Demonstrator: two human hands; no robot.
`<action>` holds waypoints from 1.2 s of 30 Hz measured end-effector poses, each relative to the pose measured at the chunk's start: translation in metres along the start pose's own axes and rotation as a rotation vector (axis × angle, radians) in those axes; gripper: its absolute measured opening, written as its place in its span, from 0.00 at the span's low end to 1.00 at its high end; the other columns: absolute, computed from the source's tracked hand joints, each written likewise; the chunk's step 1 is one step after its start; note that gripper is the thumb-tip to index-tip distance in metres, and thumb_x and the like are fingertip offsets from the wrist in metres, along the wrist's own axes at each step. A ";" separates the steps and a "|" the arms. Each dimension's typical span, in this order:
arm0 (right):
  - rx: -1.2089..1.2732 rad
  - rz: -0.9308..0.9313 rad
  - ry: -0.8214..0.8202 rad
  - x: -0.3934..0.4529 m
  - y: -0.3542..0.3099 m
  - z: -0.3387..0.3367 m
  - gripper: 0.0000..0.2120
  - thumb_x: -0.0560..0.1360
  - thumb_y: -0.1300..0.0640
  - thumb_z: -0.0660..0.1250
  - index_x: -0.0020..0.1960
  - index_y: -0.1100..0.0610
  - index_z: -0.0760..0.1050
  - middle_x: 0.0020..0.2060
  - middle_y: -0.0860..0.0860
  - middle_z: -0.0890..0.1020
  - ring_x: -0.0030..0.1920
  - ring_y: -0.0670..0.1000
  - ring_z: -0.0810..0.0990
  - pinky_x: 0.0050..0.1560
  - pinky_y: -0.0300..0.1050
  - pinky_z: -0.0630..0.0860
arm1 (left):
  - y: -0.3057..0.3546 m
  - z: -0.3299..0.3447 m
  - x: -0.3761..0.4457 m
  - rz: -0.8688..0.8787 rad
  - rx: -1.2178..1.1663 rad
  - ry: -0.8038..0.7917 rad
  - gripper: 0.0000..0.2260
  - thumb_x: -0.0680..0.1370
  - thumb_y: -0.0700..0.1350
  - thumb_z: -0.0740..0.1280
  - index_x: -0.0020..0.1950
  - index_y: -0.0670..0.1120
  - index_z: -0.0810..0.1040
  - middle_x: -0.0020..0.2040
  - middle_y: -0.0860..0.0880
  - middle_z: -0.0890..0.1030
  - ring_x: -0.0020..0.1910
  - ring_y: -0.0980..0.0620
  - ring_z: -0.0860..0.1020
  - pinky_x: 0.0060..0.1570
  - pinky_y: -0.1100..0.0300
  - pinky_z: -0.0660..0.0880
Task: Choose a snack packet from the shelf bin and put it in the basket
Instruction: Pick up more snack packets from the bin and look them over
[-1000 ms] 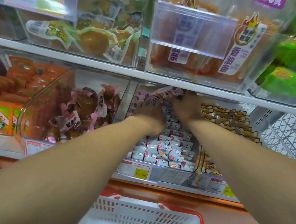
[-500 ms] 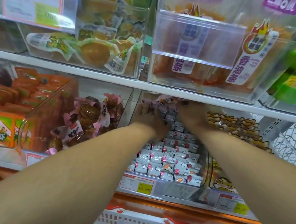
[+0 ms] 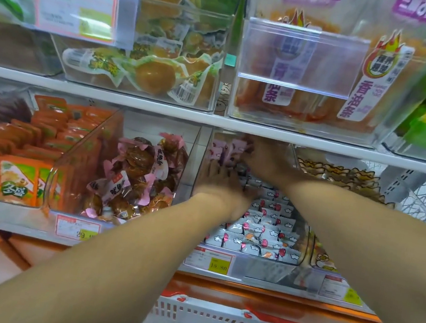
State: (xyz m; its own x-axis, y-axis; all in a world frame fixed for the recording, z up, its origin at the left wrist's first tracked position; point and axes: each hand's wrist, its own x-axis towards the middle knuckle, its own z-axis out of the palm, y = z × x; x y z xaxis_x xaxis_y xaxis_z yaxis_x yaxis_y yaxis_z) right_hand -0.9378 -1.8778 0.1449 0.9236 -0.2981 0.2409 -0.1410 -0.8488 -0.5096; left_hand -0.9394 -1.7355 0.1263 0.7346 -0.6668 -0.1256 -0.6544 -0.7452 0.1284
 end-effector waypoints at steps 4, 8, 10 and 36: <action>-0.133 -0.019 -0.014 0.004 -0.001 0.011 0.15 0.79 0.64 0.67 0.64 0.57 0.80 0.64 0.57 0.81 0.64 0.57 0.79 0.65 0.52 0.74 | -0.001 -0.006 -0.011 0.017 -0.051 -0.002 0.38 0.82 0.68 0.47 0.83 0.43 0.49 0.84 0.42 0.49 0.82 0.41 0.45 0.80 0.45 0.43; -0.096 -0.008 0.026 0.012 -0.006 0.016 0.13 0.81 0.60 0.66 0.64 0.59 0.80 0.61 0.56 0.82 0.62 0.56 0.79 0.64 0.51 0.75 | 0.003 -0.012 -0.042 0.040 -0.122 -0.025 0.38 0.83 0.65 0.50 0.83 0.40 0.50 0.83 0.40 0.48 0.82 0.40 0.42 0.80 0.45 0.45; -0.091 -0.021 -0.044 0.017 -0.010 0.021 0.12 0.81 0.59 0.66 0.62 0.59 0.81 0.58 0.56 0.83 0.57 0.56 0.81 0.61 0.48 0.76 | 0.003 -0.013 -0.064 0.080 -0.102 -0.005 0.38 0.83 0.66 0.52 0.82 0.39 0.53 0.83 0.39 0.49 0.82 0.39 0.44 0.79 0.44 0.45; 1.440 0.614 0.329 -0.183 -0.091 -0.035 0.02 0.82 0.66 0.63 0.51 0.63 0.74 0.49 0.60 0.86 0.52 0.55 0.87 0.49 0.43 0.84 | -0.032 -0.029 -0.153 -0.294 -1.857 0.205 0.10 0.83 0.43 0.66 0.62 0.42 0.79 0.52 0.40 0.86 0.46 0.48 0.87 0.44 0.58 0.84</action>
State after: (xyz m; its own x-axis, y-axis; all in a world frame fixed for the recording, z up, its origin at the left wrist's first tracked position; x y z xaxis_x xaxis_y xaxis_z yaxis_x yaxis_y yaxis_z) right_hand -1.1065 -1.7613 0.1763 0.7156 -0.6620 -0.2227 0.1691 0.4736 -0.8643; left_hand -1.0261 -1.6090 0.1700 0.8703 -0.4223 -0.2534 0.3732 0.2298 0.8988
